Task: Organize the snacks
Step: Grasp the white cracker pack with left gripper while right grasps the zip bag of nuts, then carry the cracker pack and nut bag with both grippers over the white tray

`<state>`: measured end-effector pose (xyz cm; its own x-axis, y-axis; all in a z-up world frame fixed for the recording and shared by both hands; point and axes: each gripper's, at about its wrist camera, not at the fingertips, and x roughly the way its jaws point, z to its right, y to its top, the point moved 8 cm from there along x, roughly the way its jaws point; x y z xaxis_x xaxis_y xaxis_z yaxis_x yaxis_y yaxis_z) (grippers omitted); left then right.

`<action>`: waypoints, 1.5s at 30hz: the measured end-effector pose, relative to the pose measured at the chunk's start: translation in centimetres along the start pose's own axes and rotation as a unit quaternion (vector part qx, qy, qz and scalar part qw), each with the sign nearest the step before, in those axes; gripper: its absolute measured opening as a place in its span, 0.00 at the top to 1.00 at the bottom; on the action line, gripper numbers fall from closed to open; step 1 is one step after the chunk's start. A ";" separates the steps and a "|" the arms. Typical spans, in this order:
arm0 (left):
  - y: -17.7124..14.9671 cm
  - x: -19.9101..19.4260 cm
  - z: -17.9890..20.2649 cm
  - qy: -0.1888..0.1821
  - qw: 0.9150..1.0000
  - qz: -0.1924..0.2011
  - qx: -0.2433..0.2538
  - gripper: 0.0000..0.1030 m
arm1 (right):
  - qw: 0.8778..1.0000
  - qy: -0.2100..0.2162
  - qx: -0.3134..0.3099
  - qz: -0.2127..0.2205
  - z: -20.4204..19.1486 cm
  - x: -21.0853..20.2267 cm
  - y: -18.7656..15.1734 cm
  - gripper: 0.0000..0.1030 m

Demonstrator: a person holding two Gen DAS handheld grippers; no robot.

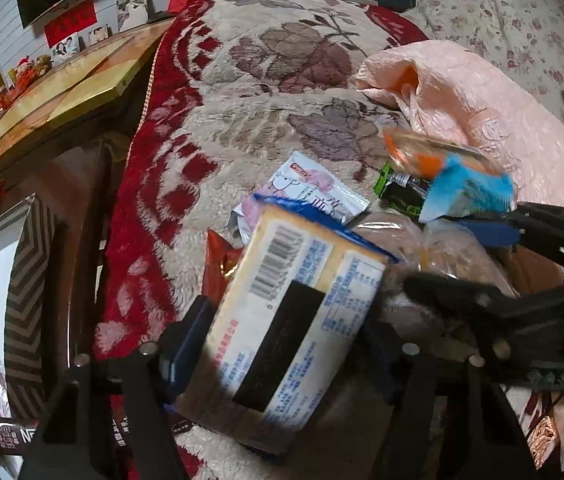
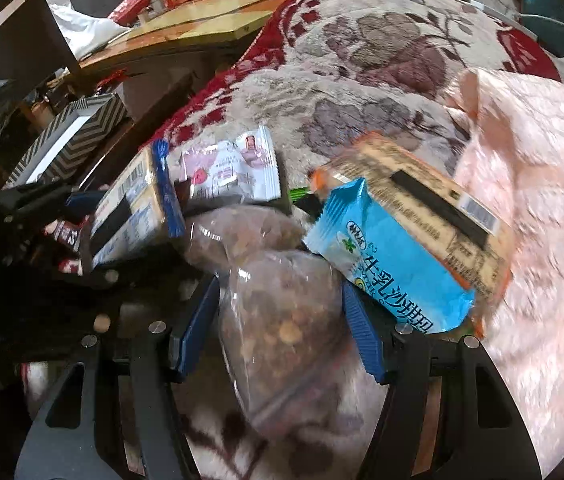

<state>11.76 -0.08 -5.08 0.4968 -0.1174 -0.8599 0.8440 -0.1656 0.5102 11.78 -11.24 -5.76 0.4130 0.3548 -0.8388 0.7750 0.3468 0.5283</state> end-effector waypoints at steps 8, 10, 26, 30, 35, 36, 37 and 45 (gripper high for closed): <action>-0.4 -0.7 -0.5 -0.014 0.999 -0.003 -0.034 0.43 | 1.000 0.029 0.005 0.012 -0.3 -0.6 -0.1 0.63; -0.7 -0.9 -0.7 -0.019 0.999 -0.005 -0.043 0.43 | 0.999 0.033 0.008 0.016 -0.4 -1.1 -0.5 0.63; -1.0 -5.9 -0.8 -0.020 0.997 0.028 -0.072 0.43 | 0.994 0.059 0.057 0.069 -0.7 -6.5 -1.8 0.64; -1.2 -7.0 -1.3 -0.010 0.996 0.035 -0.076 0.43 | 0.993 0.060 0.056 0.082 -1.4 -7.6 -1.4 0.64; -1.7 -8.4 -2.2 0.005 0.996 0.045 -0.081 0.43 | 0.992 0.057 0.052 0.098 -2.5 -8.7 -0.9 0.64; -1.8 -8.6 -2.4 0.007 0.996 0.046 -0.082 0.43 | 0.992 0.059 0.051 0.099 -2.7 -8.8 -0.8 0.64; -1.9 -8.9 -2.6 0.010 0.995 0.047 -0.083 0.43 | 0.992 0.061 0.049 0.100 -3.1 -8.9 -0.8 0.64; -2.7 -10.8 -4.1 0.025 0.993 0.060 -0.097 0.43 | 0.992 0.065 0.029 0.100 -5.5 -9.5 -0.6 0.64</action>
<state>4.95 5.62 2.76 0.6023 -0.0744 -0.7948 0.7982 0.0392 0.6012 4.77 -10.04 2.60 0.4985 0.5222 -0.6920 0.7114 0.2097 0.6708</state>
